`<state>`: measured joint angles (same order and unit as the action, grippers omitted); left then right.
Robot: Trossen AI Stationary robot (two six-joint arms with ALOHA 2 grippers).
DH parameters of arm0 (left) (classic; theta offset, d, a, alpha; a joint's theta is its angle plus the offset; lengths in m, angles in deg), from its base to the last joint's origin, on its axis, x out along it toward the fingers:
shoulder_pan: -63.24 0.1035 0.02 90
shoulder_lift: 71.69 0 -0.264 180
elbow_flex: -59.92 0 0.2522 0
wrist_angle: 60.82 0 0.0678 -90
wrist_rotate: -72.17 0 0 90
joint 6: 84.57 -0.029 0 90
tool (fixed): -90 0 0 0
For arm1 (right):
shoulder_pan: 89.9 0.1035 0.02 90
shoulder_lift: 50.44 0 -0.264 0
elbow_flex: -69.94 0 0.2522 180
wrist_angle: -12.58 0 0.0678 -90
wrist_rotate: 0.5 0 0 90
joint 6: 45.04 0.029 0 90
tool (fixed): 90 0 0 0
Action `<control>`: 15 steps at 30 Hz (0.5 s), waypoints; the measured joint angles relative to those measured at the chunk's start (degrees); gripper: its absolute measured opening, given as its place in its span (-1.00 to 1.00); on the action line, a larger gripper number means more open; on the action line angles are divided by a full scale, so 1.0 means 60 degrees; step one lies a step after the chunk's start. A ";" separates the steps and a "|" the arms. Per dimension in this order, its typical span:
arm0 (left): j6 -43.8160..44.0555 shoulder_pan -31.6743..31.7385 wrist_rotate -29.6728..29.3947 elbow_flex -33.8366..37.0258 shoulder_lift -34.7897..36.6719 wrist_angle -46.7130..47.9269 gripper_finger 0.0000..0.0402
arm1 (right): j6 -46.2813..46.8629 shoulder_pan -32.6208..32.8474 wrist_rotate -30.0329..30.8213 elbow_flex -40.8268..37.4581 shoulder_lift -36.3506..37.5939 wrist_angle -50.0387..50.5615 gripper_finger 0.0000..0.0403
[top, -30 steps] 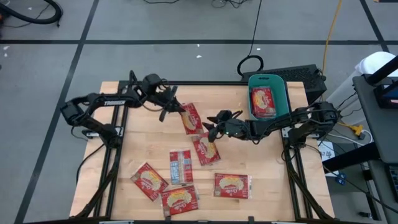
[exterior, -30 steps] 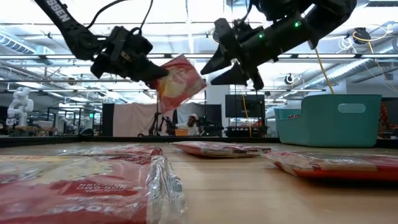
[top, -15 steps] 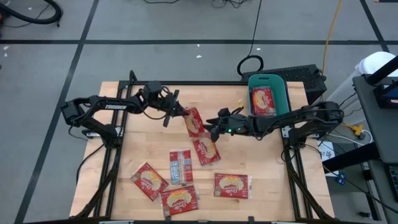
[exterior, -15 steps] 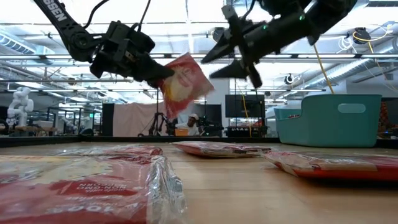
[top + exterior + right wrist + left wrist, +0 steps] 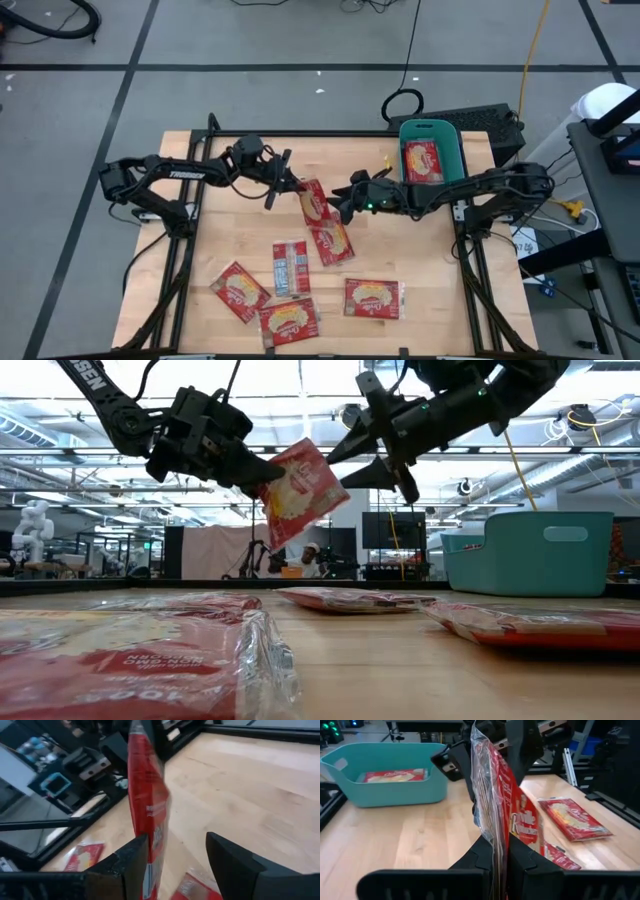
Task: Sort popcorn bags into baskets
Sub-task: Put the red popcorn bag into the green bin
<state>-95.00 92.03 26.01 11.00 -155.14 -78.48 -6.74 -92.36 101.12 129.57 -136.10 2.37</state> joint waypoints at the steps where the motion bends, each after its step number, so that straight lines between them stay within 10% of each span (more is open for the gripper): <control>1: 0.0006 -0.0002 0.0000 0.0000 0.0001 -0.0002 -0.89 | 0.0000 0.0000 -0.0135 0.0000 -0.0076 -0.0143 -0.05; 15: -0.0151 0.0052 -0.0171 -0.0004 -0.0002 0.0392 -0.89 | -0.0308 0.0018 -0.1503 0.0004 0.0001 -0.0018 -0.05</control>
<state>-95.90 92.35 24.98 10.98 -155.15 -76.12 -8.58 -92.25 92.10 129.59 -136.10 2.26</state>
